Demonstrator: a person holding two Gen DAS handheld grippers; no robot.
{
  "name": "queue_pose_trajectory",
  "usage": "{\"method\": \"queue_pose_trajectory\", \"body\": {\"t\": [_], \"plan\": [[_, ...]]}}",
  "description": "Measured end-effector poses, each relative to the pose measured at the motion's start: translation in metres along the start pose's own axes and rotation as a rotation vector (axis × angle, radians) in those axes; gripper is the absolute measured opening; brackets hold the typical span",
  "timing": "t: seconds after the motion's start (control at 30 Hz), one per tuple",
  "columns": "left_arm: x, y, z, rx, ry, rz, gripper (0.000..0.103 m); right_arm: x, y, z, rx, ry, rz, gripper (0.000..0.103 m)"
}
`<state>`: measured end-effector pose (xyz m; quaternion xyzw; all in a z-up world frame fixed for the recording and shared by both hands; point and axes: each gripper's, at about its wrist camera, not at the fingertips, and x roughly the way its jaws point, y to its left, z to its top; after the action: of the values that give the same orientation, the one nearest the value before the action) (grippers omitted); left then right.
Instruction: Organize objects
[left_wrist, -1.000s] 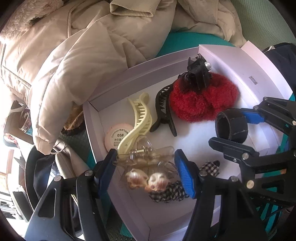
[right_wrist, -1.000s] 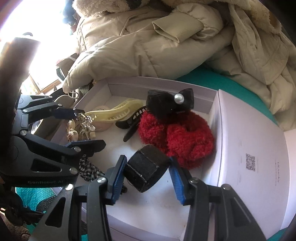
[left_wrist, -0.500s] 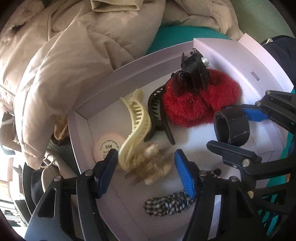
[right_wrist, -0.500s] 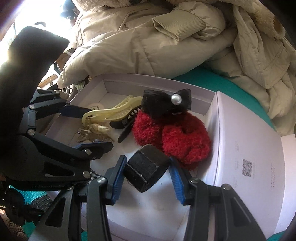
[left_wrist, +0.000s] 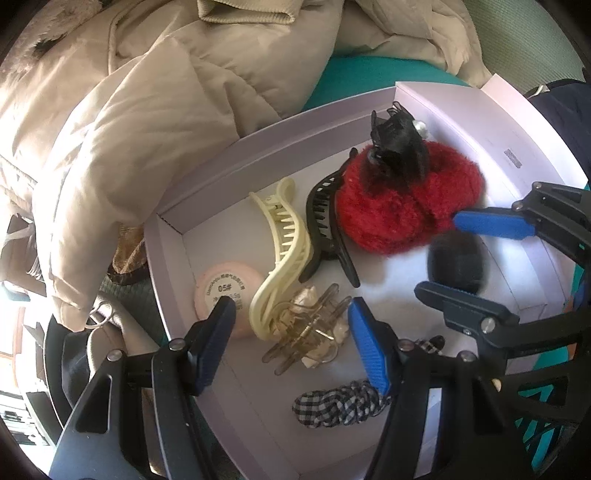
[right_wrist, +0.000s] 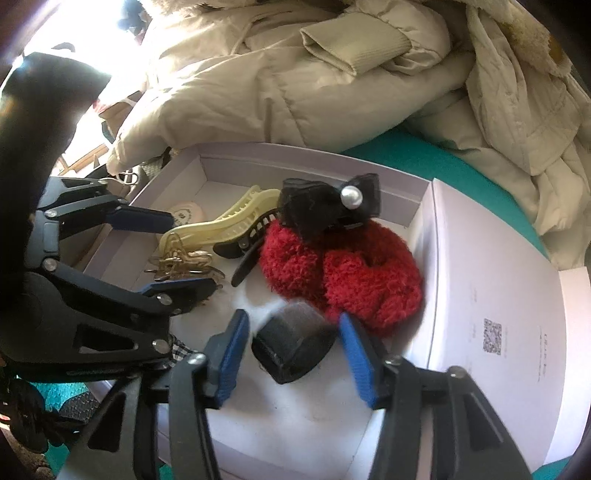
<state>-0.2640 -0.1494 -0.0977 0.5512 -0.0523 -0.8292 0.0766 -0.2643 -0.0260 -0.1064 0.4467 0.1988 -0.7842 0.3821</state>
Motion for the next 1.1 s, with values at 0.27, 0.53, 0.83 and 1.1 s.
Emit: {"method": "queue_pose_trajectory", "body": {"t": [0.27, 0.53, 0.83, 1.1], "plan": [[-0.018, -0.001, -0.005, -0.002, -0.029, 0.016, 0.062, -0.014, 0.005, 0.002, 0.009, -0.012, -0.016, 0.066], [-0.036, 0.018, 0.004, -0.017, -0.059, 0.015, 0.063, -0.037, -0.008, 0.008, 0.022, -0.041, -0.051, 0.066], [-0.080, 0.019, 0.004, -0.044, -0.123, 0.018, 0.068, -0.078, 0.004, 0.008, 0.023, -0.116, -0.091, 0.066], [-0.132, 0.022, -0.011, -0.059, -0.194, 0.030, 0.069, -0.125, 0.014, -0.001, 0.032, -0.185, -0.131, 0.066]]}}
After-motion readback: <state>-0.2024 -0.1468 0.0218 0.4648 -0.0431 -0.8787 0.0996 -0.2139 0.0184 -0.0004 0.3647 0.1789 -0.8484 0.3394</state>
